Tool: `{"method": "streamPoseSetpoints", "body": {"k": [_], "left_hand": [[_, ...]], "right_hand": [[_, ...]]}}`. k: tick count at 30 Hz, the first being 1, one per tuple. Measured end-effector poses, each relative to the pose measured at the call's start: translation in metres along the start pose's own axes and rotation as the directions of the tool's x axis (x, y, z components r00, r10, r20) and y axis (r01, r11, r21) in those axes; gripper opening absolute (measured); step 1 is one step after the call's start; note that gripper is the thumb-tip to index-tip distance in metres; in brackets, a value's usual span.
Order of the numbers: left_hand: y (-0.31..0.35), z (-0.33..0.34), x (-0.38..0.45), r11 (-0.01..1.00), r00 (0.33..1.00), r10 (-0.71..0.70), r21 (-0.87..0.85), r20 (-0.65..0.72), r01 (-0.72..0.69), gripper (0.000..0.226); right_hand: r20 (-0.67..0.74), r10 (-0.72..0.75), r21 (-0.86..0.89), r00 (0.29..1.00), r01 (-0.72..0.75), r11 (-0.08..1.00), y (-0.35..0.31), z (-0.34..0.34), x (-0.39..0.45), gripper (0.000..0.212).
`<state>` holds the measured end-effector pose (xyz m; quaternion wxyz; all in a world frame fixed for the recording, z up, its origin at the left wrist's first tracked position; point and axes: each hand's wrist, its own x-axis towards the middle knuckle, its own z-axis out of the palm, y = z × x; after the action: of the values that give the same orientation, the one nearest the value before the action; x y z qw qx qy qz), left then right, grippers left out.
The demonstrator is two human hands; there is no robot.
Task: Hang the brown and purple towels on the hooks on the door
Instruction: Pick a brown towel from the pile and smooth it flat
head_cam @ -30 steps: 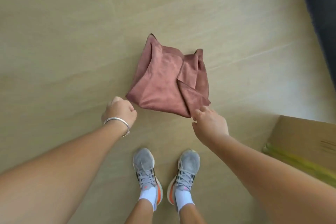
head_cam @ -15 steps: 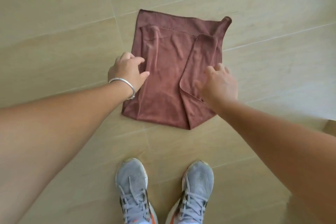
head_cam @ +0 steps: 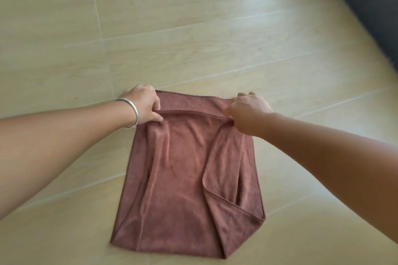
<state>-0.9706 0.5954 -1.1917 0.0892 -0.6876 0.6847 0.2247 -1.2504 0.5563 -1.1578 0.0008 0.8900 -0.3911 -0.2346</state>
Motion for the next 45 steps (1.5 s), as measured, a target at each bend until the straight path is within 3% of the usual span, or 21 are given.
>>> {"method": "streamPoseSetpoints", "body": {"k": [2,5,10,13,17,25,30,32,36,41,45], "left_hand": [[-0.001,-0.024,-0.009,0.999,0.999,-0.036,-0.027,0.009,0.036,0.025],[-0.002,-0.062,-0.051,0.995,0.994,-0.097,-0.032,-0.044,0.095,0.019],[-0.01,-0.158,-0.153,0.981,0.98,-0.193,0.012,-0.05,0.194,0.012],[-0.015,-0.234,-0.207,0.97,0.968,-0.242,-0.037,-0.074,0.24,0.016],[-0.025,-0.347,-0.251,0.965,0.95,-0.26,-0.087,-0.176,0.248,0.013],[-0.059,-0.576,-0.304,0.949,0.822,-0.313,-0.121,-0.475,0.291,0.011],[-0.071,-0.657,-0.356,0.954,0.765,-0.299,-0.149,-0.571,0.262,0.009],[-0.074,-0.661,-0.38,0.961,0.773,-0.273,-0.132,-0.573,0.242,0.008],[-0.08,-0.621,-0.435,0.975,0.857,-0.216,-0.056,-0.468,0.215,0.008],[-0.074,-0.501,-0.494,0.966,0.931,-0.254,-0.014,-0.264,0.259,0.005],[-0.05,-0.386,-0.525,0.95,0.942,-0.312,-0.063,-0.119,0.307,0.005]], "right_hand": [[-0.049,0.078,0.098,0.996,-0.073,0.993,0.008,-0.017,-0.016,0.025],[-0.014,0.227,0.305,0.974,-0.212,0.928,0.012,-0.056,-0.053,0.022],[-0.014,0.287,0.503,0.958,-0.242,0.83,0.012,-0.157,-0.131,0.016],[-0.06,0.329,0.464,0.942,-0.266,0.845,0.015,-0.242,-0.163,0.037],[-0.14,0.378,0.447,0.915,-0.282,0.849,0.029,-0.364,-0.174,0.008],[-0.42,0.403,0.401,0.813,-0.232,0.886,0.054,-0.593,-0.171,0.043],[-0.502,0.344,0.28,0.793,-0.227,0.933,0.057,-0.671,-0.187,0.011],[-0.473,0.326,0.284,0.819,-0.209,0.936,0.05,-0.676,-0.196,0.011],[-0.374,0.243,0.276,0.895,-0.143,0.95,0.021,-0.64,-0.213,0.015],[-0.241,0.079,0.278,0.967,-0.009,0.961,-0.039,-0.533,-0.249,0.017],[-0.14,-0.01,0.282,0.99,0.049,0.958,-0.078,-0.434,-0.289,0.019]]}}
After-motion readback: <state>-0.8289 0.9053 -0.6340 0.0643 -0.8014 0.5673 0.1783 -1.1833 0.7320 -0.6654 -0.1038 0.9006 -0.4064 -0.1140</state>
